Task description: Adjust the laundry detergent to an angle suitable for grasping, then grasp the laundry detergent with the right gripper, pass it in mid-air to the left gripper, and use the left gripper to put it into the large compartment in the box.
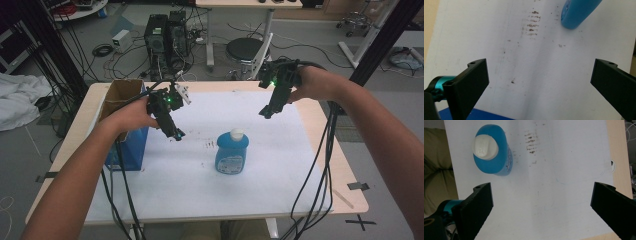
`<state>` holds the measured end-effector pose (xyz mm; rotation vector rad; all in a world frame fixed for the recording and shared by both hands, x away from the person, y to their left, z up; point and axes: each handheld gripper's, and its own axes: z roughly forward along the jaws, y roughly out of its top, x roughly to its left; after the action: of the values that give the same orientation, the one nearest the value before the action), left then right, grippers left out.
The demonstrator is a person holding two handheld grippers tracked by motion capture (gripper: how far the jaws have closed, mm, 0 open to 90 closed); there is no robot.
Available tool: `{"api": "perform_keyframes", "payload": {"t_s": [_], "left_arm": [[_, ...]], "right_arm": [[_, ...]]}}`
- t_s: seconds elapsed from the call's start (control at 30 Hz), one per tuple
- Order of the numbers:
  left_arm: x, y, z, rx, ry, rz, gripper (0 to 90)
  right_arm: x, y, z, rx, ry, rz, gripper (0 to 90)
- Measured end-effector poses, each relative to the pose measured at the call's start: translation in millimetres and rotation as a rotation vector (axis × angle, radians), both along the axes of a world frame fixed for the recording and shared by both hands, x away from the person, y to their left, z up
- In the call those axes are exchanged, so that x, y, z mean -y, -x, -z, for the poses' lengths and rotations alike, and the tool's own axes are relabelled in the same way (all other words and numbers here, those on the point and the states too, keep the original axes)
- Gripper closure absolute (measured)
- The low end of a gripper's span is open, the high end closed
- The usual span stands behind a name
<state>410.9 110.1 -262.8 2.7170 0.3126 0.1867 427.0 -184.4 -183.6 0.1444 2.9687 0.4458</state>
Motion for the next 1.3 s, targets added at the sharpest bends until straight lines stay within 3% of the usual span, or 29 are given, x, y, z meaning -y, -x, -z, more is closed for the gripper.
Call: {"api": "perform_keyframes", "payload": {"t_s": [0.53, 0.87, 1.3], "left_arm": [[-2.8, 2.2, 0.3, -0.003, 0.011, 0.009, 1.7], [-5.3, 3.3, 1.8, 0.005, 0.025, 0.012, 1.6], [-3.8, 7.6, 5.7, 0.008, 0.025, 0.030, 1.6]], "right_arm": [[15.2, 12.1, -1.6, 0.010, -0.021, 0.023, 3.3], [28.1, 30.6, 18.5, -0.007, -0.064, 0.014, 3.3], [40.2, 49.1, 50.1, -0.047, -0.186, 0.006, 3.3]]}}
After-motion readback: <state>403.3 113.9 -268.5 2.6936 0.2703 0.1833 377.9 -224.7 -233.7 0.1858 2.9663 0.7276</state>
